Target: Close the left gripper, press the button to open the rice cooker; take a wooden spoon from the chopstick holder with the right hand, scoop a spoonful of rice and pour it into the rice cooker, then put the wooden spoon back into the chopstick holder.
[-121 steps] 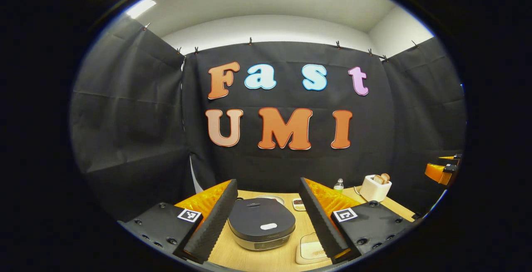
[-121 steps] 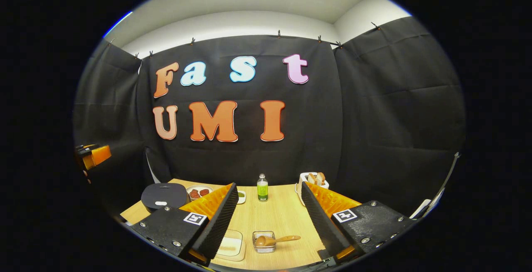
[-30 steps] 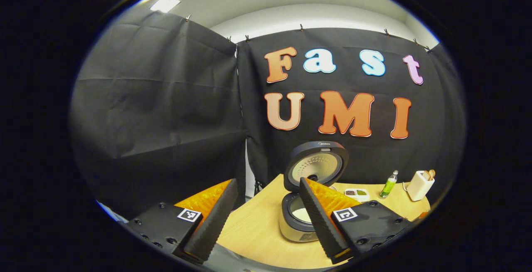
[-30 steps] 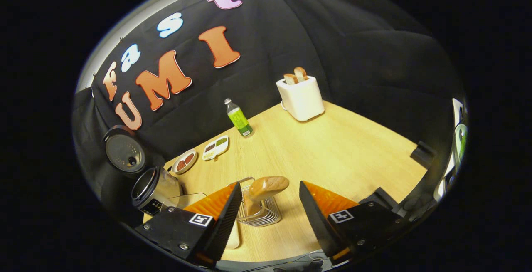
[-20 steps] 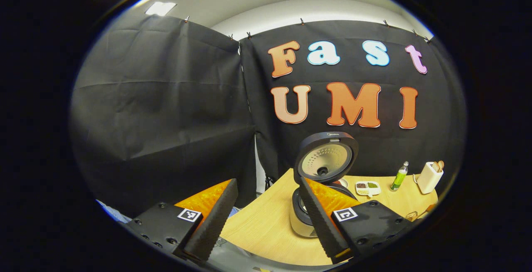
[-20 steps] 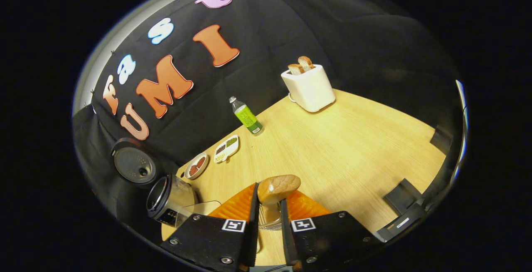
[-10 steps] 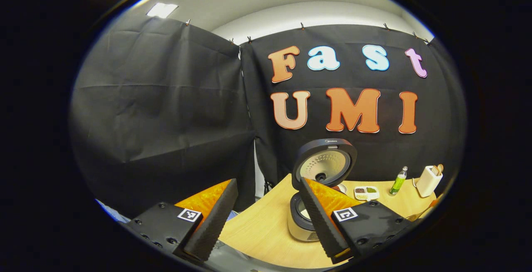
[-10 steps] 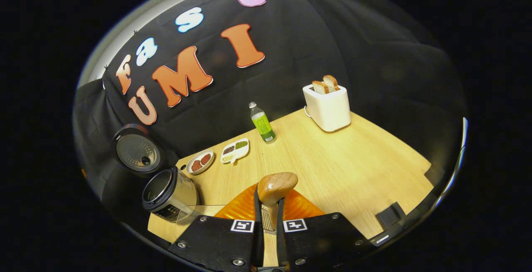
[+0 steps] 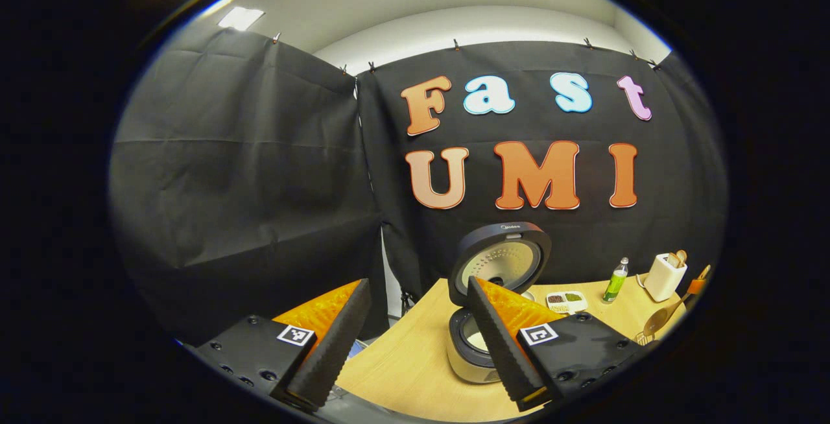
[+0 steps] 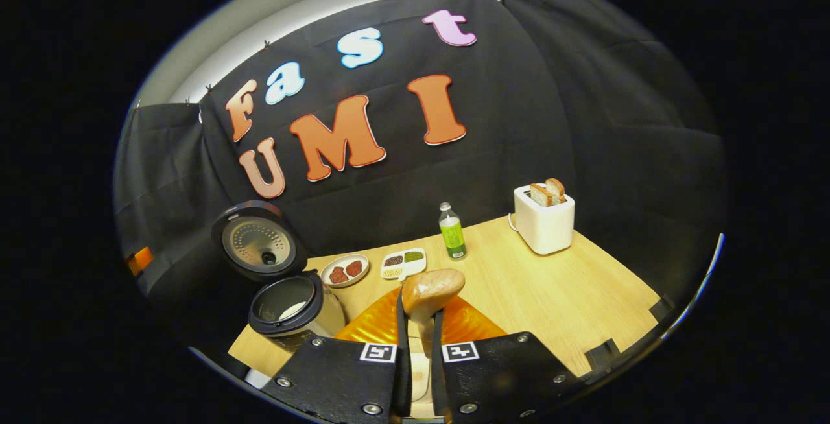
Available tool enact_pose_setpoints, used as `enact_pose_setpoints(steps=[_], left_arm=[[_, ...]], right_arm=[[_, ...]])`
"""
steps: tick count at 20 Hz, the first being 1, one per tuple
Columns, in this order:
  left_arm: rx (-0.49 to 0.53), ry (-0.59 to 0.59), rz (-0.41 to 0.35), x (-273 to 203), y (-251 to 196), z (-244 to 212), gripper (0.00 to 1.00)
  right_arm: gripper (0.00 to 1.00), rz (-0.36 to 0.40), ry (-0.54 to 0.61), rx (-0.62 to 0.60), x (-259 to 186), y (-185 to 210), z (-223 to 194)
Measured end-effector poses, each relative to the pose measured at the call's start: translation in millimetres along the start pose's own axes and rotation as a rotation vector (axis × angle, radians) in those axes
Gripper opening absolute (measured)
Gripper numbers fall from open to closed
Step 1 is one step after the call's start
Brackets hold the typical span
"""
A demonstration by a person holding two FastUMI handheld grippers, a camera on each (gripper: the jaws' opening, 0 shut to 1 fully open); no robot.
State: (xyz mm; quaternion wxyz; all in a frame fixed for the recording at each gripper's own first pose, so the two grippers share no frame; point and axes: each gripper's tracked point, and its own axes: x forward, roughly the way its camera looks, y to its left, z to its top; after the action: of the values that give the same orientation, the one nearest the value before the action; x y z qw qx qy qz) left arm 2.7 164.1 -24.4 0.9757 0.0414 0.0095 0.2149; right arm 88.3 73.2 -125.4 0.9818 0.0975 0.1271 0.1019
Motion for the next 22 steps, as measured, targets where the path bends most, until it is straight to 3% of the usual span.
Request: enact_pose_setpoints(steps=[3, 7, 10, 15, 22], left_arm=[[0.008, -0.013, -0.012, 16.1, 14.0, 4.7, 1.00], [0.012, 0.008, -0.041, 35.2, 27.3, -3.0, 0.98], [0.024, 0.029, -0.058, 47.1, 37.5, -12.6, 0.98], [0.024, 0.066, -0.053, 63.0, 62.2, -25.1, 0.97], [0.061, 0.079, -0.053, 69.9, 81.1, -33.0, 0.98]], right_arm=[[0.11, 0.015, 0.018, -0.026, 4.6, 30.8, -18.8], [0.11, -0.020, 0.059, -0.120, 17.7, 49.1, -52.7], [0.11, -0.061, 0.080, -0.156, 28.6, 51.7, -70.7], [0.11, -0.164, 0.109, -0.333, 41.3, 46.3, -103.3], [0.11, -0.194, 0.131, -0.451, 58.2, 55.8, -141.5]])
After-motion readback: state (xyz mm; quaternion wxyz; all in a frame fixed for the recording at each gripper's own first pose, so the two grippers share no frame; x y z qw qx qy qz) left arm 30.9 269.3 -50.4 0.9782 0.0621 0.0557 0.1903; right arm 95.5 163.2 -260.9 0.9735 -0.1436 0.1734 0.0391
